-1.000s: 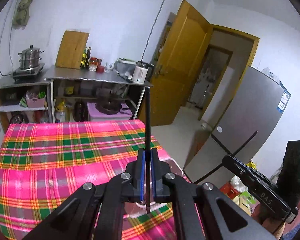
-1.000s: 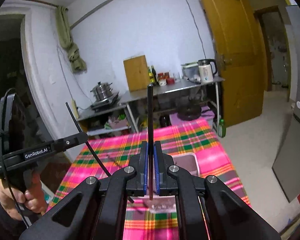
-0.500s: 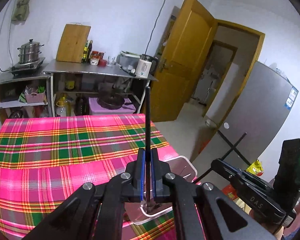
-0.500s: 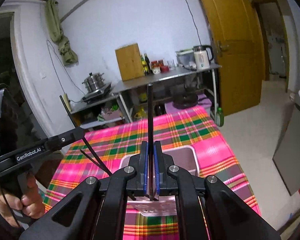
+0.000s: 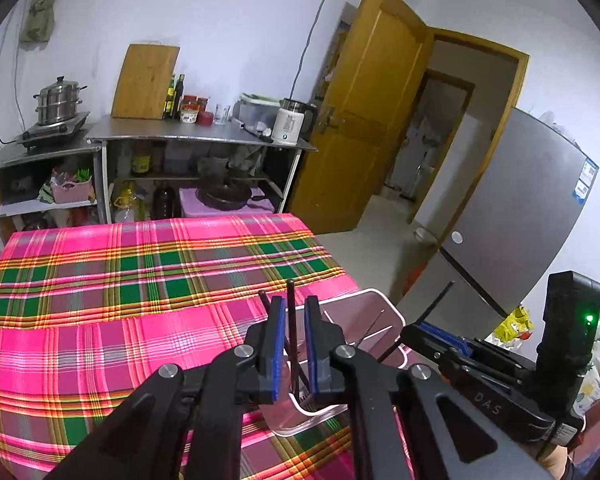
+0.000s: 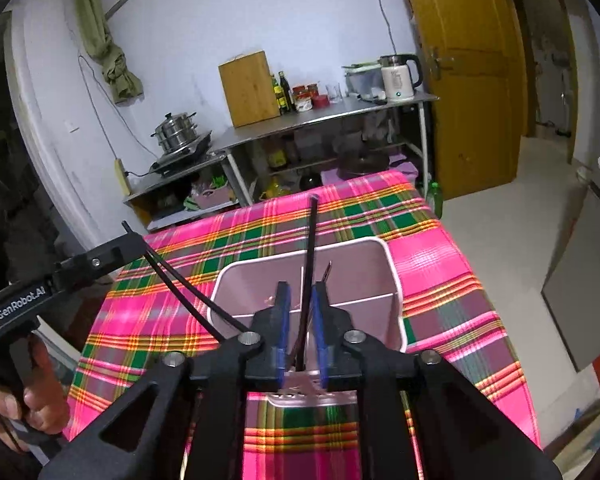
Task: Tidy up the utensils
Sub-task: 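Release the chopstick into the pink holder while the left tool releases its chopstick, then withdraw both open tools from the pink holder toward the remaining chopsticks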
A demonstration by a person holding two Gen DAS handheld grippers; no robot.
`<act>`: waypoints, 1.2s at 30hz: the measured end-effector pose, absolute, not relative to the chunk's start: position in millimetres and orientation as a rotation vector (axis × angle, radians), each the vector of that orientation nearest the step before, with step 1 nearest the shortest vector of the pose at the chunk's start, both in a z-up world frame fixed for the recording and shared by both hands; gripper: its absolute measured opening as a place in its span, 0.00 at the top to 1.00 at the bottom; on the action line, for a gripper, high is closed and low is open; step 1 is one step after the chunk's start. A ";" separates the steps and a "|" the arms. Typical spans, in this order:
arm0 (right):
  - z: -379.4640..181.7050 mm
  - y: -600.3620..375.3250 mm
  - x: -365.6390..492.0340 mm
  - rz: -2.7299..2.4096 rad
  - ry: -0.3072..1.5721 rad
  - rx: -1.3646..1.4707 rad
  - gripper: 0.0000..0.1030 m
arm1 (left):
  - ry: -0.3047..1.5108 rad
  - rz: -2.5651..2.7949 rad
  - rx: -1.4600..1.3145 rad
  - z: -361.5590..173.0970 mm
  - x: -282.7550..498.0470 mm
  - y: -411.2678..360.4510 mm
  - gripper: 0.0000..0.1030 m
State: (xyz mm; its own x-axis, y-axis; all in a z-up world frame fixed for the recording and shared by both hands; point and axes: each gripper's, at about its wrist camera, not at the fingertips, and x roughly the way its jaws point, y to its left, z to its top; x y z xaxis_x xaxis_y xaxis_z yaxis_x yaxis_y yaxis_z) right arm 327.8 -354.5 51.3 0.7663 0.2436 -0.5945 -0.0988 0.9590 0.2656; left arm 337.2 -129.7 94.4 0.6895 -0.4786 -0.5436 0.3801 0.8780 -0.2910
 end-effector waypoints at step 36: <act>22.8 -276.3 219.2 0.402 0.688 0.133 0.61 | 0.758 -0.267 -0.185 12.7 207.4 -8.0 0.90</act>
